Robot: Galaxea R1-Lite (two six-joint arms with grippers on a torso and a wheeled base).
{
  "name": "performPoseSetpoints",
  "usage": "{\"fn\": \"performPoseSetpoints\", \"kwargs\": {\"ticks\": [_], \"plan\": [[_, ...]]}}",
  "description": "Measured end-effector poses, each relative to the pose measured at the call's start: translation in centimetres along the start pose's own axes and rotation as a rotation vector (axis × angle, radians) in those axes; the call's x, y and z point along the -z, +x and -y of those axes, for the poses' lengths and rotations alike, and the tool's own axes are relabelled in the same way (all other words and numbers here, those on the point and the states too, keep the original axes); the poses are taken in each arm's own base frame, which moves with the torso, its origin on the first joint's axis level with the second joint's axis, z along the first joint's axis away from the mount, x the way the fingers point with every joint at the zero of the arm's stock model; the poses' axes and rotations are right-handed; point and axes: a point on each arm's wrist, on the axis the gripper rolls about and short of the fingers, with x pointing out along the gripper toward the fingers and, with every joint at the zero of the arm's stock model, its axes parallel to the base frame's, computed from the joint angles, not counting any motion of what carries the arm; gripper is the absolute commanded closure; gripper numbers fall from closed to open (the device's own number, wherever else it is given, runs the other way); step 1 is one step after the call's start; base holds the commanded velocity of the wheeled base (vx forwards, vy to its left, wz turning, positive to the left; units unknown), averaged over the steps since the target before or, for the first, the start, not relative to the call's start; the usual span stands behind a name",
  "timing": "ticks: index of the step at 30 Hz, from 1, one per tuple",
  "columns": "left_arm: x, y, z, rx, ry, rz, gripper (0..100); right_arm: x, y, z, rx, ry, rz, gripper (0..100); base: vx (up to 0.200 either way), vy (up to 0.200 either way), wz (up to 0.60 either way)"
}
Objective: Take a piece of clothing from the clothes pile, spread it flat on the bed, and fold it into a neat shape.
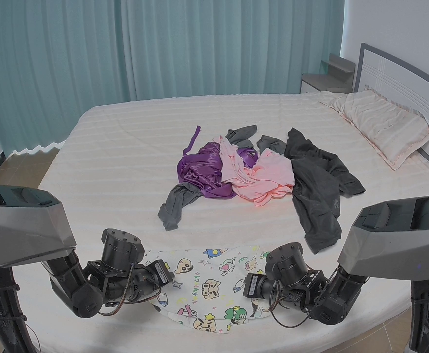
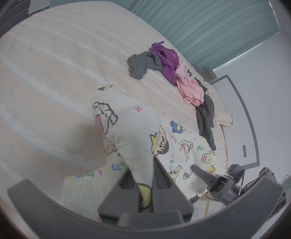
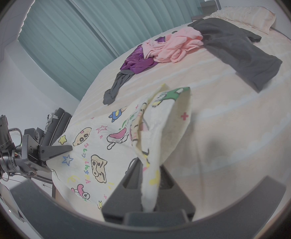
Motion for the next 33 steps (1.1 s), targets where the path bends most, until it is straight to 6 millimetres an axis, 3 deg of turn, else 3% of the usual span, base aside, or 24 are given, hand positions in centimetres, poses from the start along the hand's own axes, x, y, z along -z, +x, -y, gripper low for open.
{"fn": "performPoseSetpoints", "kwargs": {"ticks": [7,8,16,23,27,33], "plan": [[0.3,-0.1,-0.3,-0.011,-0.002,-0.01,100,-0.1,0.1,0.4,0.012,0.003,-0.004,100,0.0,0.0,0.0],[0.4,-0.1,-0.4,-0.014,-0.003,-0.014,0,0.0,0.2,0.4,0.014,0.004,-0.005,0,0.0,0.0,0.0],[0.7,-0.4,-1.3,-0.049,-0.011,-0.026,0,0.5,0.2,1.2,0.043,-0.009,-0.028,0,0.0,0.0,0.0],[0.5,-1.1,-2.6,-0.088,-0.049,-0.026,0,1.1,-1.8,3.0,0.091,-0.053,-0.069,0,0.0,0.0,0.0],[-0.4,-2.0,-3.8,-0.072,-0.111,-0.007,0,1.8,-3.3,3.8,0.1,-0.106,-0.11,0,0.0,0.0,0.0],[-1.9,-3.3,-4.9,0.04,-0.158,0.035,0,2.3,-3.9,3.1,0.031,-0.135,-0.128,0,0.0,0.0,0.0]]}}
